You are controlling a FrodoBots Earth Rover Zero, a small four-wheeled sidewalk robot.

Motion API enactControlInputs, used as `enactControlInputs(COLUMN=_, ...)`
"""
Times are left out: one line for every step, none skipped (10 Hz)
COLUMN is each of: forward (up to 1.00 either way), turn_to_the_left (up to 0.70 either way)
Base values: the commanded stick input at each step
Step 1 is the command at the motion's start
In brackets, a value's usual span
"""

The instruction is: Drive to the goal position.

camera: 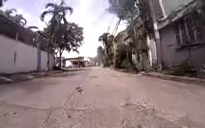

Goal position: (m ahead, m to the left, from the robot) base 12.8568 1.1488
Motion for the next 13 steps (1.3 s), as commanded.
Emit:
enactControlInputs(forward=0.7, turn_to_the_left=0.0)
enactControlInputs(forward=0.7, turn_to_the_left=0.0)
enactControlInputs(forward=0.7, turn_to_the_left=0.0)
enactControlInputs(forward=0.7, turn_to_the_left=0.0)
enactControlInputs(forward=0.7, turn_to_the_left=0.0)
enactControlInputs(forward=0.7, turn_to_the_left=0.0)
enactControlInputs(forward=0.7, turn_to_the_left=0.0)
enactControlInputs(forward=0.7, turn_to_the_left=0.0)
enactControlInputs(forward=0.7, turn_to_the_left=0.0)
enactControlInputs(forward=0.7, turn_to_the_left=0.0)
enactControlInputs(forward=0.7, turn_to_the_left=0.0)
enactControlInputs(forward=0.7, turn_to_the_left=0.0)
enactControlInputs(forward=0.7, turn_to_the_left=0.0)
